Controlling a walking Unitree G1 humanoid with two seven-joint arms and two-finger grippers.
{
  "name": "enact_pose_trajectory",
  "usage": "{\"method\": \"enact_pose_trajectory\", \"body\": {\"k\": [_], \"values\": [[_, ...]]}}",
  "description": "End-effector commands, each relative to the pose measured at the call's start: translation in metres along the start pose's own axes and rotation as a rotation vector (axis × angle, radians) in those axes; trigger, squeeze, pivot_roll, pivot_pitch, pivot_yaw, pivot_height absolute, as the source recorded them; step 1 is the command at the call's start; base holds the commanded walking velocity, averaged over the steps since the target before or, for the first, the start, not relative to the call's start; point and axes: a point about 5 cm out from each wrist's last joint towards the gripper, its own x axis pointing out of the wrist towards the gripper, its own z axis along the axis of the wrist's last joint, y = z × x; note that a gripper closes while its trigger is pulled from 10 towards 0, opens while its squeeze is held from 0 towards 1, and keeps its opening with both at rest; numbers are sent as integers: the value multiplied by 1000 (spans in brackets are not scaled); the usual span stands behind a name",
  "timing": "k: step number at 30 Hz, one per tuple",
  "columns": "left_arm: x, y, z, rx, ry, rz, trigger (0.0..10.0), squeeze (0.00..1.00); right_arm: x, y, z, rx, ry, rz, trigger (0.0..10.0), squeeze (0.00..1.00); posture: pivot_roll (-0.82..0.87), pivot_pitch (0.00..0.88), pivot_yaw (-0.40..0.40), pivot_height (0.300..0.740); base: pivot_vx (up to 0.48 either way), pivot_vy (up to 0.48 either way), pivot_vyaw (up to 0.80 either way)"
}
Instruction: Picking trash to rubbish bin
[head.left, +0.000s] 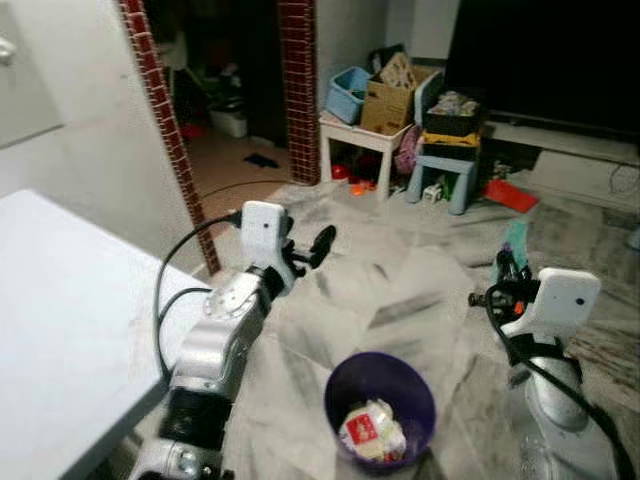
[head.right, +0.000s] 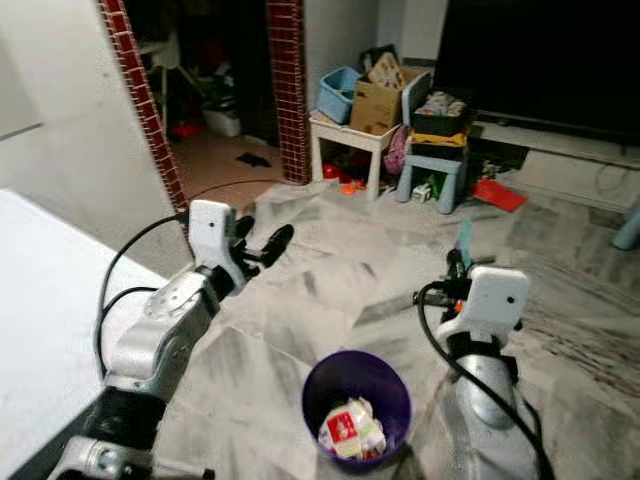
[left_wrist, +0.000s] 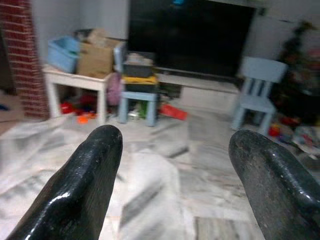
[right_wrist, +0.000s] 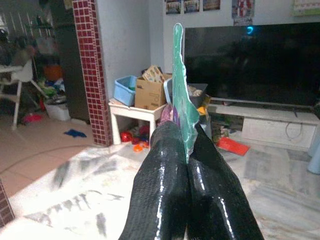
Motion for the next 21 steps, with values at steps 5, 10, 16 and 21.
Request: {"method": "enact_pose_trajectory", "body": {"k": [5, 10, 16, 21], "values": [[-6, -1, 0, 69, 18, -98, 10000, 0, 1, 7, 2, 28, -3, 17, 10000, 0, -210, 14, 28, 740, 0, 0, 0], [-8, -10, -11, 130, 83, -217, 10000, 0, 4, -1, 0, 9, 17, -7, 10000, 0, -211, 30, 35, 740, 0, 0, 0], [-16, -19, -24, 198, 136, -350, 10000, 0, 5, -9, 1, -21, 14, -22, 10000, 0, -217, 47, 46, 740, 0, 0, 0], [-18, -23, -29, 208, 167, -413, 10000, 0, 4, -13, 0, -24, 19, -48, 10000, 0, -225, 58, 62, 740, 0, 0, 0]]}}
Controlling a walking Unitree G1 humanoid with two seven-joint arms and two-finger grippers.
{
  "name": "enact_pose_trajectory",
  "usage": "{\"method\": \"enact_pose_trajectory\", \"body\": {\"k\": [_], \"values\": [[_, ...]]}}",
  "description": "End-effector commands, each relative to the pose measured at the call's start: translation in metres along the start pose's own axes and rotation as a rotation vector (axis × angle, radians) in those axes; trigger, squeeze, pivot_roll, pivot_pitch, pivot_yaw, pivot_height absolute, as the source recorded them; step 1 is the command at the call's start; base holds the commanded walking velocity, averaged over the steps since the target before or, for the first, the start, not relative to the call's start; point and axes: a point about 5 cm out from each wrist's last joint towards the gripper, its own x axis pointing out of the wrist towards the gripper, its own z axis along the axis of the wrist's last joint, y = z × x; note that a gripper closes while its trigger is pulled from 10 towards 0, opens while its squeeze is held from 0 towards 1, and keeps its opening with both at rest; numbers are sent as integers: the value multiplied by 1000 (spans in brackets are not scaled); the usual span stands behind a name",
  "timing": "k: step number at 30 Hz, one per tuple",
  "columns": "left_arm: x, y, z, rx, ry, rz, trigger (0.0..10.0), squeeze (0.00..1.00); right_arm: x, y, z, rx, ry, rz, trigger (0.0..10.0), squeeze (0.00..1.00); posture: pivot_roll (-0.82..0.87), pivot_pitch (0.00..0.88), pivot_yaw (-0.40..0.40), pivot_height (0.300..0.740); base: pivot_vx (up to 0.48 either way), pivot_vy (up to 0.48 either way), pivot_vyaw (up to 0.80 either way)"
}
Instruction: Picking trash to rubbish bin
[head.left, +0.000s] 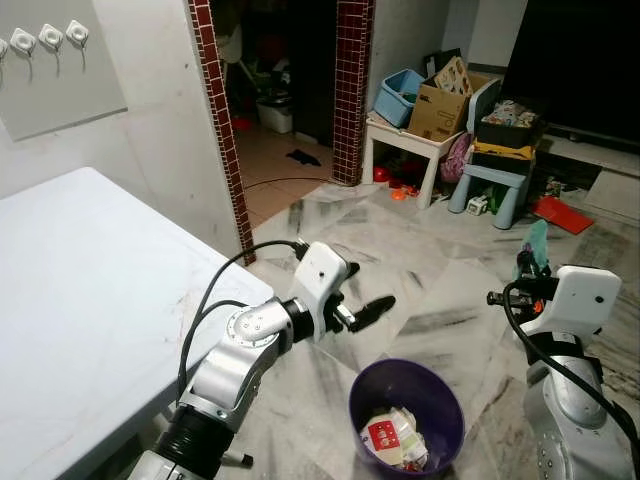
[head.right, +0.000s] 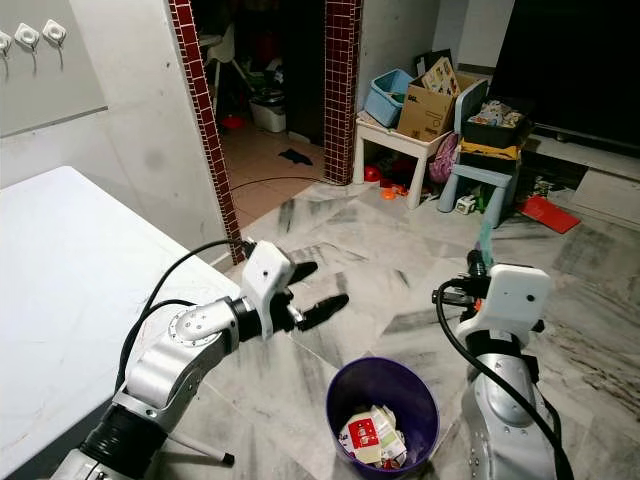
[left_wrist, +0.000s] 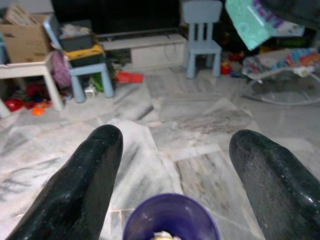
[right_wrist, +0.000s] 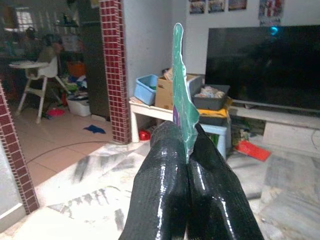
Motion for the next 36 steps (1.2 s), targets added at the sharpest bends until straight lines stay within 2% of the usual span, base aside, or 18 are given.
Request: {"method": "enact_pose_trajectory", "body": {"k": [1, 7, 9, 13, 15, 17, 19, 24, 28, 36], "values": [[0, -4, 3, 35, 5, -51, 10000, 0, -1, -3, -3, 0, 17, -24, 10000, 0, -227, 64, 69, 740, 0, 0, 0], [-3, -11, -10, 40, 56, -110, 10000, 0, -9, -12, -18, 2, 76, -66, 10000, 0, -229, 102, 83, 740, 0, 0, 0], [-6, -12, -12, 19, 64, -120, 10000, 0, -12, -13, -24, 24, 104, -69, 10000, 0, -231, 126, 85, 740, 0, 0, 0], [-9, -12, -14, -6, 79, -113, 10000, 0, -13, -21, -36, 38, 169, -60, 10000, 0, -230, 203, 101, 740, 0, 0, 0], [-11, -13, -14, -13, 82, -115, 10000, 0, -11, -28, -40, 17, 180, -70, 10000, 0, -230, 228, 106, 740, 0, 0, 0], [-11, -14, -16, -24, 90, -119, 10000, 0, -10, -34, -46, 16, 201, -85, 10000, 0, -230, 228, 106, 740, 0, 0, 0], [-14, -16, -18, -37, 100, -132, 10000, 0, -6, -46, -57, 5, 238, -100, 10000, 0, -236, 288, 121, 740, 0, 0, 0], [-14, -21, -16, -54, 104, -152, 10000, 0, 0, -59, -68, -11, 283, -106, 10000, 0, -236, 334, 136, 740, 0, 0, 0], [-13, -32, -9, -64, 98, -201, 10000, 0, 10, -74, -85, -18, 351, -98, 10000, 0, -213, 394, 152, 740, 0, 0, 0], [-16, -36, 2, -74, 85, -223, 10000, 0, 26, -77, -101, -5, 450, -42, 10000, 0, -184, 458, 163, 740, 0, 0, 0]]}}
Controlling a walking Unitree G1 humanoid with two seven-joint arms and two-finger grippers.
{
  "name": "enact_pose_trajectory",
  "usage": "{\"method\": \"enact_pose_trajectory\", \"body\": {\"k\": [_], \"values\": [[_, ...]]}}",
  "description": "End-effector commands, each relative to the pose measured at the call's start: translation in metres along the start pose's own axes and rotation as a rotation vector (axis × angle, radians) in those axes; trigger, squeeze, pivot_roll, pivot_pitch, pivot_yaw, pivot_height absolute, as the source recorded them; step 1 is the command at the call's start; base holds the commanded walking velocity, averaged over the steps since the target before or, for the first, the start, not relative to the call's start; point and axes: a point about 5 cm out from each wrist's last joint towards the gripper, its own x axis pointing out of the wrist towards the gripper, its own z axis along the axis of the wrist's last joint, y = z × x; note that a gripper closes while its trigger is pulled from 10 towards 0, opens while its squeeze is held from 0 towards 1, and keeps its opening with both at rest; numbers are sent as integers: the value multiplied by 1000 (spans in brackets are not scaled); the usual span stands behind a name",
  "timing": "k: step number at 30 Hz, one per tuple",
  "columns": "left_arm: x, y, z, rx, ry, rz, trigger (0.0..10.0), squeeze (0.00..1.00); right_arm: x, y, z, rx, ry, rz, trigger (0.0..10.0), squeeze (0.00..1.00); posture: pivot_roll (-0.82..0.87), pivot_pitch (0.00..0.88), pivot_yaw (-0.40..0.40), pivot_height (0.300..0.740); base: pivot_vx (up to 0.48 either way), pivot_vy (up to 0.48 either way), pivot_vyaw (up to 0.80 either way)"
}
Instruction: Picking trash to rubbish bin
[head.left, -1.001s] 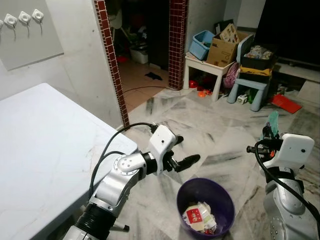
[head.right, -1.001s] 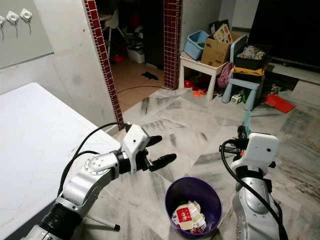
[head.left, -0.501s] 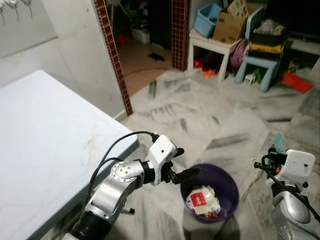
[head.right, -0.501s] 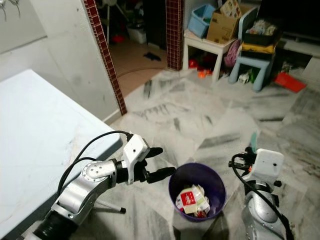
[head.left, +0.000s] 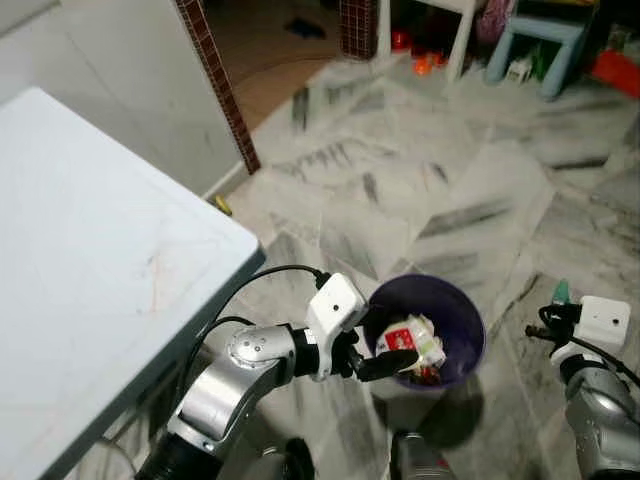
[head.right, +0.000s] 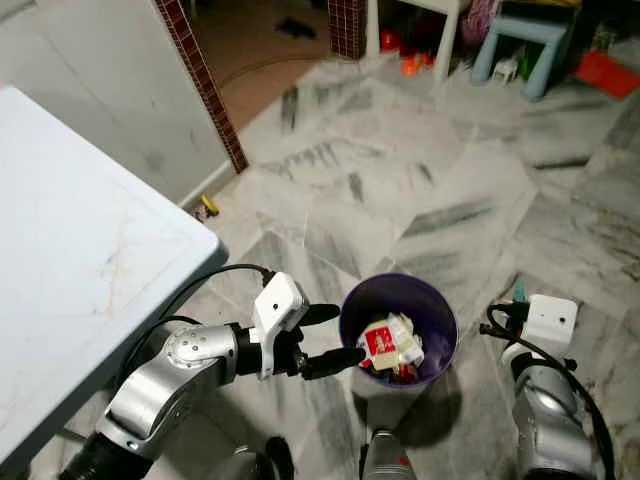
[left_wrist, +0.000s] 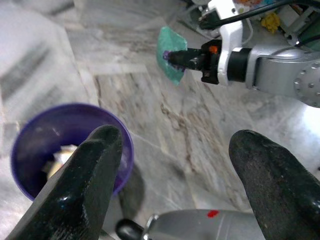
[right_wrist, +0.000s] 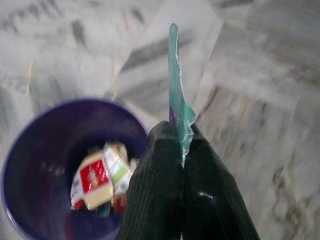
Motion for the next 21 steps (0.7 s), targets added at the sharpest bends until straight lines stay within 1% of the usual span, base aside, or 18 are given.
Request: {"method": "enact_pose_trajectory", "body": {"k": [1, 3, 5, 6, 11, 12, 13, 16, 19, 20, 21], "values": [[-4, -2, 1, -9, -1, -13, 10000, 0, 2, 1, -9, 15, 42, 30, 10000, 0, -181, 463, 163, 740, 0, 0, 0], [-4, -3, 5, -16, -8, -16, 10000, 0, 7, 6, -8, 43, 51, 71, 10000, 0, -176, 470, 164, 740, 0, 0, 0], [-4, -3, 5, -18, -9, -17, 10000, 0, 8, 6, -7, 31, 50, 70, 10000, 0, -176, 470, 164, 740, 0, 0, 0], [-4, -5, 10, -25, -18, -17, 10000, 0, 14, 11, -1, 40, 33, 105, 10000, 0, -162, 477, 166, 740, 0, 0, 0], [-7, -7, 18, -43, -35, -18, 10000, 0, 27, 23, 20, 100, -25, 196, 10000, 0, -143, 490, 170, 740, 0, 0, 0], [-8, -8, 20, -44, -36, -17, 10000, 0, 29, 25, 25, 120, -37, 218, 10000, 0, -139, 495, 170, 740, 0, 0, 0], [-9, -9, 23, -54, -42, -20, 10000, 0, 33, 31, 36, 161, -69, 268, 10000, 0, -138, 499, 171, 740, 0, 0, 0], [-11, -10, 26, -63, -49, -23, 10000, 0, 36, 39, 52, 233, -116, 346, 10000, 0, -130, 508, 172, 740, 0, 0, 0], [-11, -11, 28, -62, -52, -25, 10000, 0, 37, 42, 57, 245, -125, 382, 10000, 0, -121, 519, 169, 740, 0, 0, 0], [-11, -12, 31, -65, -58, -28, 10000, 0, 37, 47, 58, 265, -118, 445, 10000, 0, -121, 521, 167, 740, 0, 0, 0], [-11, -12, 33, -68, -64, -27, 10000, 0, 36, 52, 58, 265, -107, 499, 10000, 0, -120, 523, 167, 740, 0, 0, 0]]}}
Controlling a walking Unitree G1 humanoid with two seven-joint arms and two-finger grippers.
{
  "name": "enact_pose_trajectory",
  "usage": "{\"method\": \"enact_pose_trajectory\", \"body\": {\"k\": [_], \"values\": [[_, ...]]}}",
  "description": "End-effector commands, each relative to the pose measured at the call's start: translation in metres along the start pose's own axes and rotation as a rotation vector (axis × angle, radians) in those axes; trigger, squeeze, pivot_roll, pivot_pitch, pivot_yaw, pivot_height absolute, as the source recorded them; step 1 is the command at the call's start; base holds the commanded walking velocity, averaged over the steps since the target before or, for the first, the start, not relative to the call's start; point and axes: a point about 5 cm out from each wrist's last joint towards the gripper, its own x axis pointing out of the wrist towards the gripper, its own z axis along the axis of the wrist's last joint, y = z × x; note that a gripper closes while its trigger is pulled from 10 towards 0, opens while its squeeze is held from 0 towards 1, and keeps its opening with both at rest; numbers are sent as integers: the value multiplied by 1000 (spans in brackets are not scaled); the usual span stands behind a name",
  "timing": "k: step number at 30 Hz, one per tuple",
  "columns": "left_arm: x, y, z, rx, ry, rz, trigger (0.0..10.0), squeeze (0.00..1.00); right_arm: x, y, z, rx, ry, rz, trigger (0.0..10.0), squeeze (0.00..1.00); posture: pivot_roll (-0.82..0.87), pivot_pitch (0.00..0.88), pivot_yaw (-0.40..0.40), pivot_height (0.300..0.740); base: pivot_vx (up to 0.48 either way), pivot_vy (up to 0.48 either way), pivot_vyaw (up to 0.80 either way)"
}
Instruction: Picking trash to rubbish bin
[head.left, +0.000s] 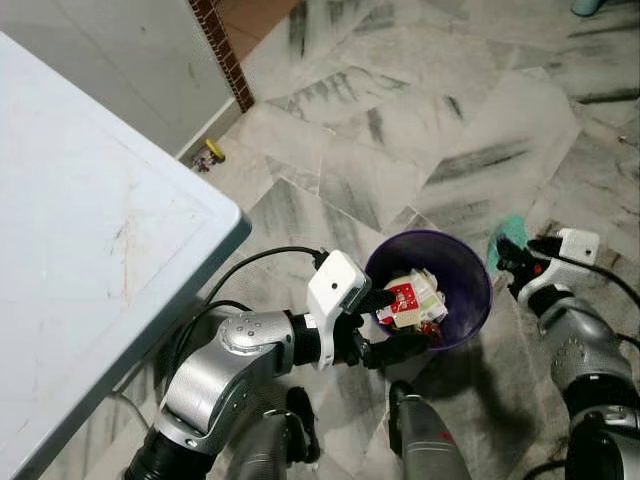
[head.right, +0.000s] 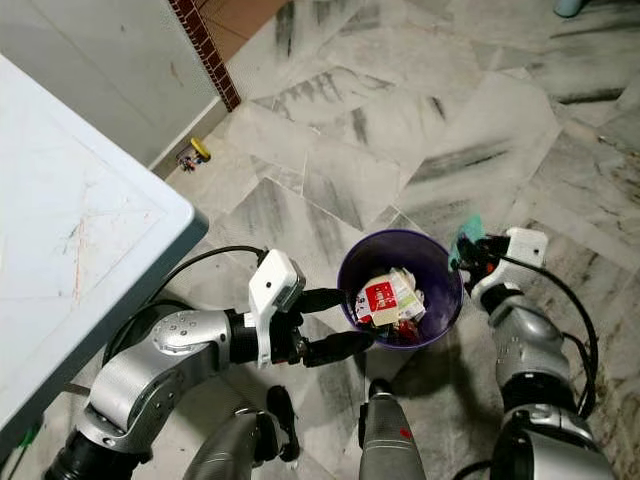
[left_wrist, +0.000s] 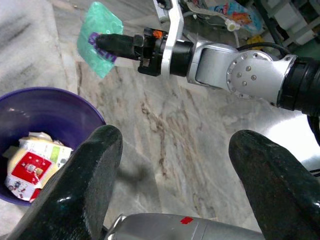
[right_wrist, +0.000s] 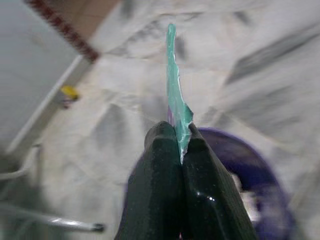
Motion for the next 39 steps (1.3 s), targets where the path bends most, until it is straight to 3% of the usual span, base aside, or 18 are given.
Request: {"method": "enact_pose_trajectory", "body": {"k": [1, 10, 17, 18, 19, 39], "values": [[-3, -3, 0, -17, -4, 2, 10000, 0, -4, 3, -16, 52, 67, 66, 10000, 0, -119, 528, 163, 740, 0, 0, 0], [1, -5, 8, -41, -25, 8, 10000, 0, -19, 15, -55, 136, 226, 234, 10000, 0, -121, 550, 142, 740, 0, 0, 0], [1, -7, 13, -52, -39, 15, 10000, 0, -29, 21, -78, 176, 291, 263, 10000, 0, -107, 563, 141, 740, 0, 0, 0], [0, -7, 13, -53, -38, 15, 10000, 0, -29, 21, -80, 187, 294, 254, 10000, 204, -103, 567, 142, 740, 0, 0, 0], [0, -7, 13, -55, -38, 15, 10000, 0, -29, 23, -80, 226, 286, 274, 10000, 1000, -102, 566, 142, 740, 0, 0, 0], [-2, -9, 15, -85, -45, 29, 10000, 0, -26, 16, -71, 207, 244, 221, 10000, 1000, -99, 566, 129, 740, 0, 0, 0]]}}
